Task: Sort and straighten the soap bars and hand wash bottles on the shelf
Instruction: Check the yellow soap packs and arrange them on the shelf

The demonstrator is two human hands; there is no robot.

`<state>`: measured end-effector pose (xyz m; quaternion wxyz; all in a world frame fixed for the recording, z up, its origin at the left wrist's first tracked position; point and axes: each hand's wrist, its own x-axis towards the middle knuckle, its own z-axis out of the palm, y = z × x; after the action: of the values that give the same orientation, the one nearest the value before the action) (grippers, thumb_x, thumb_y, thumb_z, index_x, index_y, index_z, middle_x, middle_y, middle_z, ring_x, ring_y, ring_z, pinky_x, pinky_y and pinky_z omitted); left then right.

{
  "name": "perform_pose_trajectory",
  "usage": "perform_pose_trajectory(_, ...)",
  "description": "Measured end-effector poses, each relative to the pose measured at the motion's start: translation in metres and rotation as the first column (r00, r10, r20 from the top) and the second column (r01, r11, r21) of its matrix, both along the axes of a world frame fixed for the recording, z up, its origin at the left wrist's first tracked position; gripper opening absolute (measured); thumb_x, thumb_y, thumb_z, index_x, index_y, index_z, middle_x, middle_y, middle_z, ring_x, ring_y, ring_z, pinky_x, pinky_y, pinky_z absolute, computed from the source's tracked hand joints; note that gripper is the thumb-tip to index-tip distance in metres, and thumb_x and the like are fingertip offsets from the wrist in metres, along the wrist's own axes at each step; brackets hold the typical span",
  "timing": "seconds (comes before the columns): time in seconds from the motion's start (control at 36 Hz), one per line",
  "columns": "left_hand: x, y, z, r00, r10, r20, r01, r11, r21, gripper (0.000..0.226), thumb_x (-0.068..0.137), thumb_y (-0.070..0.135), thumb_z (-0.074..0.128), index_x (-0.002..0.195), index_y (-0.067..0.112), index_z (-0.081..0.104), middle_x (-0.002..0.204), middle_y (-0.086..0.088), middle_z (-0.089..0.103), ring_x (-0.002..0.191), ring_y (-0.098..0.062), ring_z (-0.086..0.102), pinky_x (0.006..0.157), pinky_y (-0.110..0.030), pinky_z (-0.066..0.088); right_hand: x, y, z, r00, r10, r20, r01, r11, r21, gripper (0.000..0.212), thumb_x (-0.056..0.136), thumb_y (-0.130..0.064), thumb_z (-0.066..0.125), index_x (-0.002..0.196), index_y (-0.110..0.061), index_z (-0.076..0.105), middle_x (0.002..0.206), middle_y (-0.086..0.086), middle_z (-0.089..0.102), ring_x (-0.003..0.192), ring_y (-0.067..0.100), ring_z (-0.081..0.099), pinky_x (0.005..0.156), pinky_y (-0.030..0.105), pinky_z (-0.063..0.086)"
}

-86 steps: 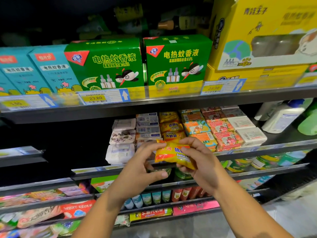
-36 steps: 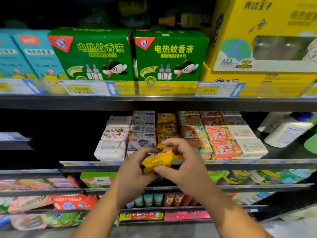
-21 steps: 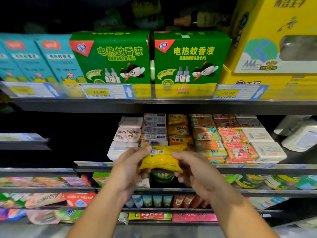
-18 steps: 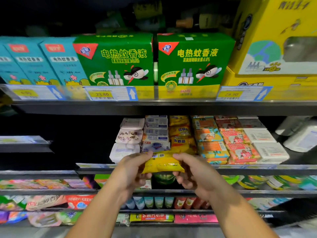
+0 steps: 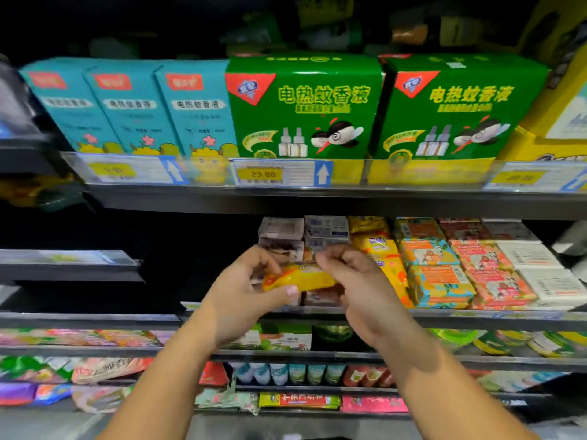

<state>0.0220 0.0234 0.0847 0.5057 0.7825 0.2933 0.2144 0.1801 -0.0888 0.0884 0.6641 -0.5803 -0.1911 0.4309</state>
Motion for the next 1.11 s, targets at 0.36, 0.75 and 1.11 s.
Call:
perform_pose_trajectory(0.36,-0.049,0.068,-0.026,0.947,0.073,-0.312,0.079,0.891,0.448,0.076,0.082,0.060,0.053,0.149,0.027,0.042,0.133,0.006,0.053,0.127,-0.015,0.044,0.100,-0.017,0.030,-0.027,0.066,-0.026,0.883,0.157,0.441,-0.150,0.987,-0.051,0.034,0.098,-0.015,0.062,0.119,-0.042,0.062,0.119,-0.010,0.069,0.106,0.003,0.066,0.097,0.033,0.055)
perform_pose_trajectory(0.75,-0.056,0.137,-0.082,0.829,0.042,-0.558,0.174,0.928,0.330,0.050,0.102,0.032,0.053,0.149,0.041,0.040,0.153,0.005,0.037,0.144,-0.019,0.029,0.119,-0.030,0.022,-0.020,0.082,-0.074,0.128,0.555,0.822,0.029,0.826,-0.563,0.061,0.093,-0.064,0.026,0.152,-0.049,0.025,0.166,-0.003,0.013,0.151,0.026,0.010,0.123,0.039,0.016)
perform_pose_trajectory(1.11,-0.062,0.118,-0.083,0.778,-0.084,-0.622,0.284,0.931,0.230,0.042,0.097,0.060,0.045,0.135,0.044,0.056,0.151,0.025,0.035,0.146,-0.003,0.018,0.118,-0.027,0.016,-0.020,0.082,-0.080,0.049,0.612,0.789,0.053,0.788,-0.614,0.108,0.075,-0.084,-0.021,0.158,-0.034,0.026,0.169,0.003,0.005,0.155,0.023,-0.005,0.126,0.035,-0.003)
